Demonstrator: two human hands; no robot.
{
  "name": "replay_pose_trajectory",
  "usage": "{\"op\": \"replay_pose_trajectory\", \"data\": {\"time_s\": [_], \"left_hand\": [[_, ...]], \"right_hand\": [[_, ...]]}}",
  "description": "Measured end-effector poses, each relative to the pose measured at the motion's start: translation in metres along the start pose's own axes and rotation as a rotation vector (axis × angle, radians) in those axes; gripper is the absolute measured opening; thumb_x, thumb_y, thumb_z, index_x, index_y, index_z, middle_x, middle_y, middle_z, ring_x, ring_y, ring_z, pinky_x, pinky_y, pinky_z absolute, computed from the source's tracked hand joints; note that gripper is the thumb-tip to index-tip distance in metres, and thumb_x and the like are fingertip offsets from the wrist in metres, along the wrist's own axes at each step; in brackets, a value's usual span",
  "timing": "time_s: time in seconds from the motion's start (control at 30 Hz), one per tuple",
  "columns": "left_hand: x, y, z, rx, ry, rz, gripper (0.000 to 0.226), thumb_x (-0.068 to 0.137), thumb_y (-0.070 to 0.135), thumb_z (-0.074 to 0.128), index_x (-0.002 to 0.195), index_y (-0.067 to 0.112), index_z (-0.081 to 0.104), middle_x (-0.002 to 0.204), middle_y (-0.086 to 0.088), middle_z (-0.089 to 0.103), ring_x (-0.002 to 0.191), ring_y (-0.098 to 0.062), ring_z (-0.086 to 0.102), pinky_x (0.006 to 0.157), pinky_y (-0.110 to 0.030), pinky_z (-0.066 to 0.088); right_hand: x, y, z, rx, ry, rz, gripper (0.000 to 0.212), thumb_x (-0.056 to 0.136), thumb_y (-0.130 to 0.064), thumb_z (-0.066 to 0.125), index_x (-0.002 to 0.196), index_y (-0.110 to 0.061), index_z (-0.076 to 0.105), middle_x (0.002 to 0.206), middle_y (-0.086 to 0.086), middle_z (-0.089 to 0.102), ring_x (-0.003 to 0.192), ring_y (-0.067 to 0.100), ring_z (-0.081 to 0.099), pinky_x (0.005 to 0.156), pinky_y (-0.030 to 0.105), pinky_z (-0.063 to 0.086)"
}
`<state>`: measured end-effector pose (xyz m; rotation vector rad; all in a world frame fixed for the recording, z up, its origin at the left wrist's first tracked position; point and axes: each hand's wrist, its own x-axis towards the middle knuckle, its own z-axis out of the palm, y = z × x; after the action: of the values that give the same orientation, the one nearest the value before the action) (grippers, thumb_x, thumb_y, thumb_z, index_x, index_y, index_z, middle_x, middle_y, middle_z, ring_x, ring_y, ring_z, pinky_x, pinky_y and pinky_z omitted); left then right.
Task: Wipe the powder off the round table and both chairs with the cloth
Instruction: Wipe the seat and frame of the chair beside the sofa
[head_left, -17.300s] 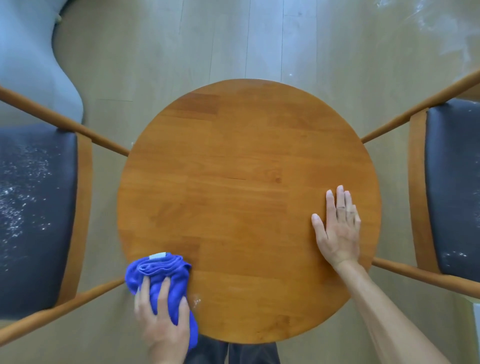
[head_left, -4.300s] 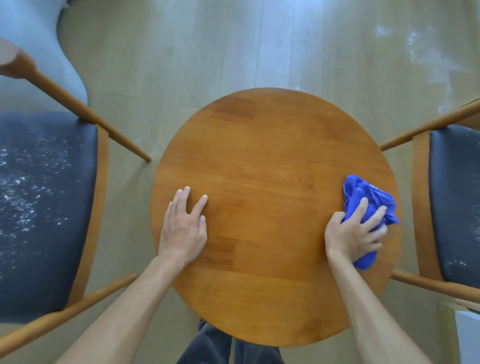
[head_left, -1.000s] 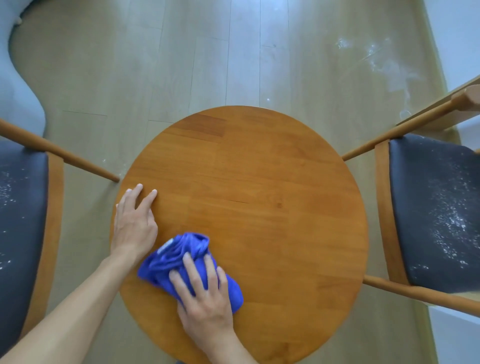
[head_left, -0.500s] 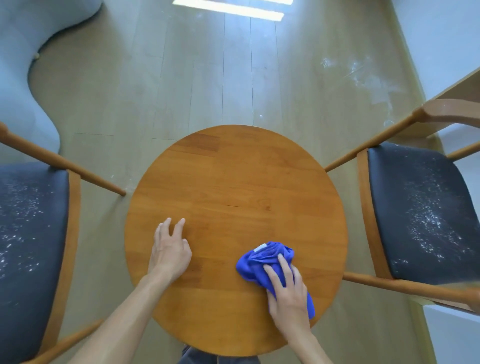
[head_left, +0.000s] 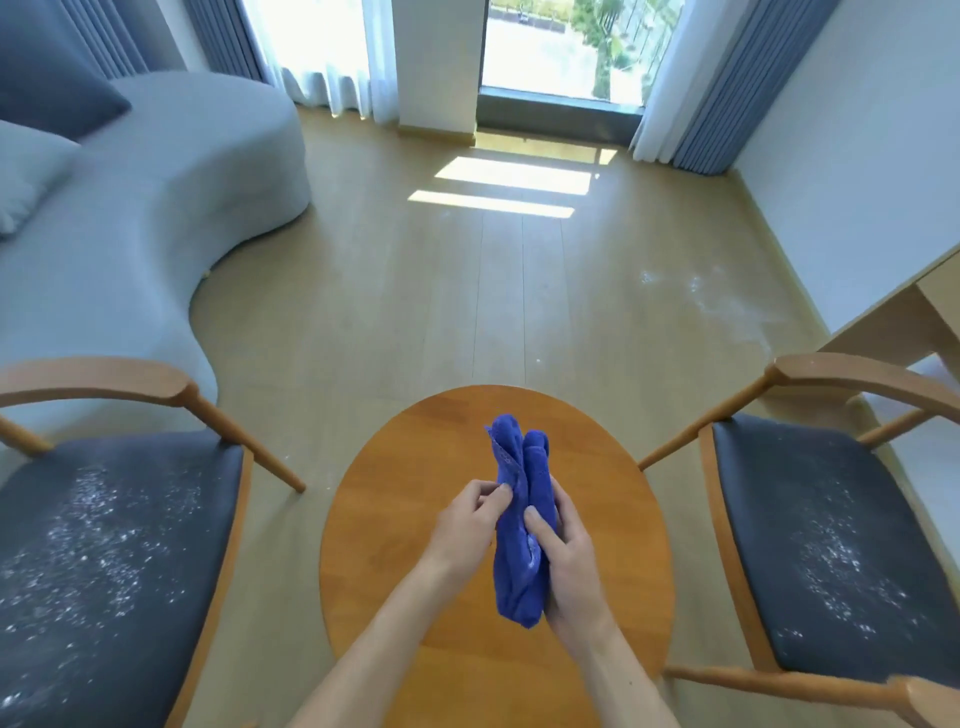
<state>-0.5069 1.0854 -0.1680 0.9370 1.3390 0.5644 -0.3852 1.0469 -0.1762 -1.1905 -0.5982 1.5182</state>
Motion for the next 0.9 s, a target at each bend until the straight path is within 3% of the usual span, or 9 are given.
{"op": "replay_pose_trajectory", "data": {"time_s": [0.07,0.17,0.3,0.5,0.57,0.7,0.8,0.9], "left_hand": [[-0.017,0.023,-0.001,-0.063,-0.003,0.061,0.026,0.096,0.043,0.048,0.108,0.024,0.062,0.104,0.007,0.070,0.095,-0.008,0.067,0.089,-0.035,0.053],[-0.040,0.051,-0.004,-0.140,-0.014,0.139,0.040,0.090,0.053,0.055,0.116,0.024,0.058,0.107,0.004,0.070,0.096,-0.008,0.068,0.090,-0.036,0.053],[-0.059,0.078,-0.006,-0.168,-0.013,0.195,0.056,0.075,0.060,0.063,0.120,0.027,0.054,0.105,0.000,0.071,0.095,-0.013,0.069,0.089,-0.037,0.054],[-0.059,0.096,-0.021,-0.373,-0.090,0.119,0.046,0.078,0.051,0.068,0.118,0.029,0.061,0.113,0.002,0.071,0.103,-0.017,0.068,0.085,-0.035,0.052],[-0.055,0.098,-0.027,-0.299,0.022,0.078,0.051,0.079,0.049,0.069,0.122,0.023,0.056,0.118,0.000,0.068,0.101,-0.017,0.066,0.079,-0.033,0.052],[-0.046,0.100,-0.036,0.067,0.328,0.049,0.070,0.083,0.040,0.070,0.141,0.020,0.038,0.138,-0.004,0.049,0.119,-0.019,0.050,0.095,-0.032,0.042],[-0.049,0.118,-0.035,0.174,0.236,0.322,0.080,0.076,0.036,0.075,0.143,0.031,0.032,0.143,0.012,0.040,0.129,-0.005,0.040,0.094,-0.019,0.033],[-0.057,0.144,-0.034,0.235,0.026,0.447,0.092,0.065,0.040,0.077,0.140,0.051,0.025,0.134,0.038,0.034,0.116,0.018,0.037,0.083,-0.007,0.031]], "right_hand": [[-0.008,-0.020,0.015,0.012,-0.027,-0.049,0.043,0.091,-0.013,0.056,0.134,-0.023,0.053,0.129,0.006,0.063,0.114,0.028,0.062,0.077,0.032,0.057],[-0.020,-0.048,0.027,0.018,-0.055,-0.077,0.042,0.092,-0.018,0.054,0.133,-0.027,0.054,0.132,0.007,0.060,0.119,0.033,0.058,0.092,0.049,0.052],[-0.034,-0.084,0.034,0.058,-0.101,-0.091,0.038,0.094,-0.022,0.052,0.131,-0.026,0.055,0.132,0.010,0.060,0.118,0.032,0.059,0.087,0.037,0.055],[-0.043,-0.132,0.026,0.084,-0.097,-0.055,0.028,0.098,-0.025,0.049,0.122,-0.026,0.062,0.126,0.009,0.065,0.113,0.031,0.063,0.083,0.041,0.056],[-0.042,-0.147,0.024,0.051,-0.103,-0.064,0.029,0.099,-0.026,0.047,0.125,-0.026,0.060,0.126,0.008,0.064,0.115,0.030,0.062,0.087,0.045,0.055],[-0.038,-0.169,0.023,-0.120,-0.112,-0.052,0.026,0.101,-0.027,0.046,0.120,-0.034,0.062,0.122,0.001,0.067,0.110,0.022,0.065,0.083,0.037,0.054],[-0.031,-0.186,0.023,-0.243,-0.139,0.016,0.022,0.099,-0.025,0.051,0.118,-0.026,0.062,0.117,0.005,0.069,0.103,0.022,0.068,0.074,0.030,0.056],[-0.027,-0.202,0.025,-0.319,-0.265,0.136,0.029,0.093,-0.027,0.060,0.120,-0.018,0.062,0.117,0.012,0.068,0.104,0.029,0.067,0.080,0.036,0.055]]}}
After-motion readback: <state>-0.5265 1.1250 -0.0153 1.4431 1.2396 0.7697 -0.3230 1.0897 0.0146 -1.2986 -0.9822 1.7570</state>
